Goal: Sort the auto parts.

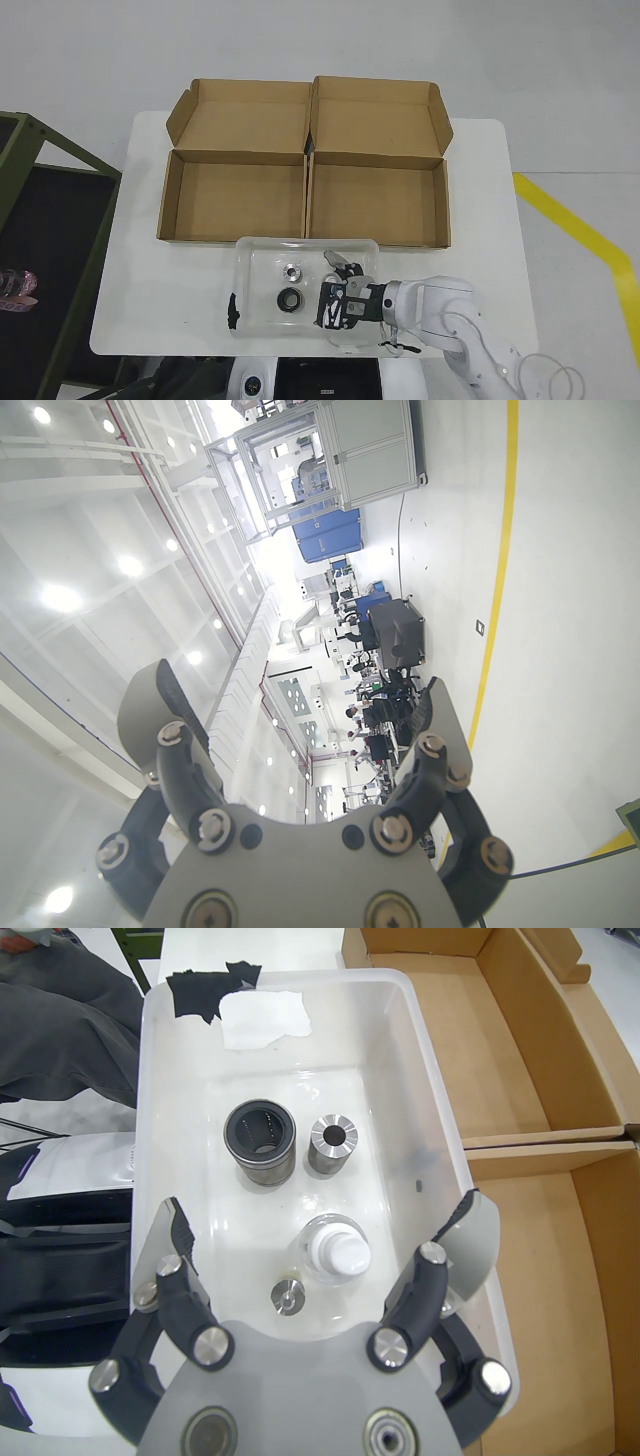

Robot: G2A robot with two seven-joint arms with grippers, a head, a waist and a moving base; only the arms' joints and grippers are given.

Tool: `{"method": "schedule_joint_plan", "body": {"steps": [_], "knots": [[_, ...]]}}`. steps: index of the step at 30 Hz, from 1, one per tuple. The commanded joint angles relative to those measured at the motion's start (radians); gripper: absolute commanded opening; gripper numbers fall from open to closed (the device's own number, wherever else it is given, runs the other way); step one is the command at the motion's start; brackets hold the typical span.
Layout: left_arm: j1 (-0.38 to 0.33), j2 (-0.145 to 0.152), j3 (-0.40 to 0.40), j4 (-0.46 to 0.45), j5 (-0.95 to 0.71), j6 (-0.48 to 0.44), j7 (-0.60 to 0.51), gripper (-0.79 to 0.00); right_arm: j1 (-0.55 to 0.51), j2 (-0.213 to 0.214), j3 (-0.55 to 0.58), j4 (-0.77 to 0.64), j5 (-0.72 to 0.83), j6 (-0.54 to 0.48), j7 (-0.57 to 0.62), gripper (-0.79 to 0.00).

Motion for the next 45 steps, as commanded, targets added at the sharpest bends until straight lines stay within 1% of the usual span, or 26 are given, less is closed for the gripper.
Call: {"method": "schedule_joint_plan", "body": {"steps": [1,5,6,7,8,10,12,17,19,20,21,22,30,40,45], "knots": [[0.0,0.0,0.0,0.0,0.0,0.0,0.0,0.0,0.01,0.0,-0.006,0.015,0.008,0.001,0.002,0.0],[0.0,0.0,0.0,0.0,0.0,0.0,0.0,0.0,0.027,0.001,-0.018,0.037,0.014,0.005,0.009,0.0],[0.0,0.0,0.0,0.0,0.0,0.0,0.0,0.0,0.029,0.002,-0.019,0.039,0.015,0.006,0.009,-0.086],[0.0,0.0,0.0,0.0,0.0,0.0,0.0,0.0,0.032,0.002,-0.022,0.042,0.016,0.008,0.01,-0.215],[0.0,0.0,0.0,0.0,0.0,0.0,0.0,0.0,0.035,0.003,-0.024,0.045,0.017,0.011,0.011,-0.397],[0.0,0.0,0.0,0.0,0.0,0.0,0.0,0.0,0.038,0.004,-0.026,0.048,0.013,0.017,0.015,-0.446],[0.0,0.0,0.0,0.0,0.0,0.0,0.0,0.0,0.042,0.005,-0.029,0.055,0.008,0.022,0.021,-0.449],[0.0,0.0,0.0,0.0,0.0,0.0,0.0,0.0,0.047,0.009,-0.031,0.064,-0.006,0.031,0.03,-0.517],[0.0,0.0,0.0,0.0,0.0,0.0,0.0,0.0,0.048,0.011,-0.031,0.063,-0.008,0.032,0.03,-0.585],[0.0,0.0,0.0,0.0,0.0,0.0,0.0,0.0,0.048,0.012,-0.03,0.063,-0.008,0.032,0.029,-0.68],[0.0,0.0,0.0,0.0,0.0,0.0,0.0,0.0,0.048,0.013,-0.029,0.06,-0.006,0.031,0.028,-0.745],[0.0,0.0,0.0,0.0,0.0,0.0,0.0,0.0,0.049,0.014,-0.028,0.056,-0.006,0.03,0.028,-0.785],[0.0,0.0,0.0,0.0,0.0,0.0,0.0,0.0,0.047,0.025,-0.005,-0.002,0.032,0.001,-0.017,-0.785],[0.0,0.0,0.0,0.0,0.0,0.0,0.0,0.0,0.037,0.041,0.062,-0.085,0.104,-0.031,-0.099,-0.785],[0.0,0.0,0.0,0.0,0.0,0.0,0.0,0.0,0.044,0.045,0.082,-0.092,0.139,-0.018,-0.148,-0.785]]}}
